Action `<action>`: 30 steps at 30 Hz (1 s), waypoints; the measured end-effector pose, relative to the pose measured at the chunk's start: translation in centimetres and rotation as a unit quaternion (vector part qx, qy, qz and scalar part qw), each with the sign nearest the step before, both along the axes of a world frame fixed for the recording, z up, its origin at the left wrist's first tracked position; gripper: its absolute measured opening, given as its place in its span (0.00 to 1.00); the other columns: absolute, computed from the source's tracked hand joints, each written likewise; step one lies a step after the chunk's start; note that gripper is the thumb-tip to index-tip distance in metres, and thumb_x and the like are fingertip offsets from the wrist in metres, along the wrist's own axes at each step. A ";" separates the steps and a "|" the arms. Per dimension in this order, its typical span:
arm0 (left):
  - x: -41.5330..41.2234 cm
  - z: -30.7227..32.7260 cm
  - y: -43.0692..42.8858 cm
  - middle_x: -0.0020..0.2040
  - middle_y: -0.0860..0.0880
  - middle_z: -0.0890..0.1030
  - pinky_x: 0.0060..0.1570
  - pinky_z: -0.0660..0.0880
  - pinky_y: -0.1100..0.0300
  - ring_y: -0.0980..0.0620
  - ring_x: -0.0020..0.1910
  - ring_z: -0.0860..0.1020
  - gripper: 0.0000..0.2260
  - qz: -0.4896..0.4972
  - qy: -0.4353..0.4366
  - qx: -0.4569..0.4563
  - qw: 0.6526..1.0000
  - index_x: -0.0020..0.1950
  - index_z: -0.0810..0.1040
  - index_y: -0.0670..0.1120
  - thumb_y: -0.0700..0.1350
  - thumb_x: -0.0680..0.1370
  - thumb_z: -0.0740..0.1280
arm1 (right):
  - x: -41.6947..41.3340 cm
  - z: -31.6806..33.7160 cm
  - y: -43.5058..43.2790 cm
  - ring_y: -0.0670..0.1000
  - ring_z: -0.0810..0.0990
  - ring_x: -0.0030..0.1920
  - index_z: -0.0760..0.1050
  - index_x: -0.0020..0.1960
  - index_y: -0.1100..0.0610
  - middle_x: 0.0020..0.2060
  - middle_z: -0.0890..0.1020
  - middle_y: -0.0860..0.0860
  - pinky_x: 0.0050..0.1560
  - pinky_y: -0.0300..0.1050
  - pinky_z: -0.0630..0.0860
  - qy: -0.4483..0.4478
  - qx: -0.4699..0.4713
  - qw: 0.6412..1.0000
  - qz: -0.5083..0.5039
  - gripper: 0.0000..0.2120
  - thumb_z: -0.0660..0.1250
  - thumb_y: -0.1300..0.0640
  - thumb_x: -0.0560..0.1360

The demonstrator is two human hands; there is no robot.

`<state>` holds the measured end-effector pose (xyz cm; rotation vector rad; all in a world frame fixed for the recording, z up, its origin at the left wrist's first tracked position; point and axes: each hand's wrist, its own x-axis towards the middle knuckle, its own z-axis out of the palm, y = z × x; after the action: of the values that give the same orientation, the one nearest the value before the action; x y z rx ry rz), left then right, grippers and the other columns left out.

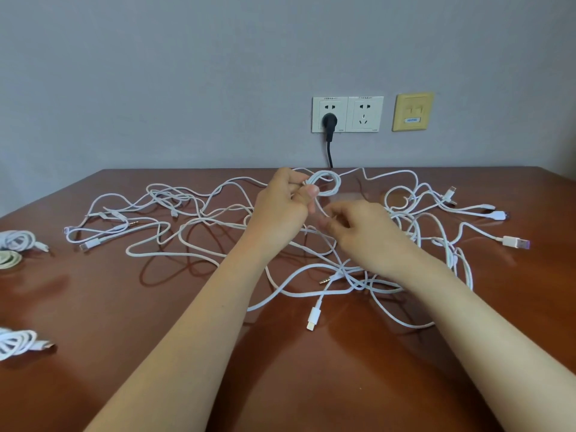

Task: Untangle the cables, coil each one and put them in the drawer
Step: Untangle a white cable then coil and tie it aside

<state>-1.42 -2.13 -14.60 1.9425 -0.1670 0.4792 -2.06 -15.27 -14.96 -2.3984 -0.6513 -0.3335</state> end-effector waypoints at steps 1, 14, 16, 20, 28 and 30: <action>-0.1 0.0 0.0 0.36 0.53 0.77 0.41 0.69 0.65 0.55 0.39 0.74 0.02 0.013 0.003 0.022 1.000 0.48 0.69 0.48 0.43 0.79 0.62 | -0.3 0.1 0.0 0.53 0.70 0.33 0.66 0.34 0.54 0.26 0.68 0.48 0.33 0.43 0.62 -0.038 -0.045 0.998 0.001 0.14 0.59 0.56 0.79; -0.6 -0.3 0.7 0.29 0.57 0.77 0.40 0.67 0.60 0.65 0.27 0.71 0.09 -0.077 0.019 0.110 0.991 0.40 0.67 0.52 0.42 0.79 0.62 | 0.3 1.0 -1.8 0.51 0.74 0.42 0.81 0.43 0.53 0.40 0.79 0.49 0.41 0.43 0.63 -0.159 0.029 0.986 -0.052 0.06 0.66 0.52 0.74; -0.8 -0.4 0.6 0.29 0.57 0.77 0.41 0.68 0.62 0.66 0.31 0.72 0.09 -0.086 0.031 0.142 0.986 0.40 0.67 0.52 0.43 0.79 0.63 | 0.4 0.8 -2.0 0.48 0.72 0.40 0.81 0.41 0.51 0.36 0.76 0.46 0.41 0.43 0.64 -0.139 0.054 0.988 -0.048 0.04 0.69 0.52 0.72; -1.1 -0.4 0.2 0.32 0.57 0.79 0.46 0.68 0.60 0.58 0.39 0.75 0.09 -0.118 0.062 0.179 0.975 0.41 0.68 0.52 0.44 0.77 0.65 | 0.5 0.5 -1.8 0.48 0.73 0.37 0.75 0.33 0.46 0.34 0.77 0.44 0.41 0.45 0.69 -0.112 0.095 0.989 -0.032 0.09 0.72 0.54 0.69; -1.4 -0.3 -0.4 0.28 0.58 0.78 0.40 0.66 0.58 0.63 0.27 0.70 0.11 -0.180 0.035 0.139 0.973 0.40 0.65 0.50 0.39 0.79 0.61 | 0.7 1.5 -2.3 0.40 0.67 0.23 0.75 0.33 0.51 0.19 0.71 0.39 0.26 0.27 0.62 0.004 0.258 0.966 -0.014 0.10 0.75 0.59 0.66; -1.5 -0.3 -0.3 0.27 0.59 0.77 0.41 0.67 0.58 0.60 0.28 0.69 0.10 -0.191 0.043 0.128 0.972 0.41 0.65 0.50 0.39 0.80 0.60 | 0.8 1.7 -2.6 0.39 0.68 0.22 0.77 0.34 0.52 0.20 0.73 0.40 0.26 0.27 0.63 0.055 0.284 0.957 0.004 0.08 0.74 0.60 0.68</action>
<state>-2.90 -2.42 -14.92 2.1120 -0.5594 0.1216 -1.24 -17.83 -13.26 -1.8481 -0.4400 -0.3286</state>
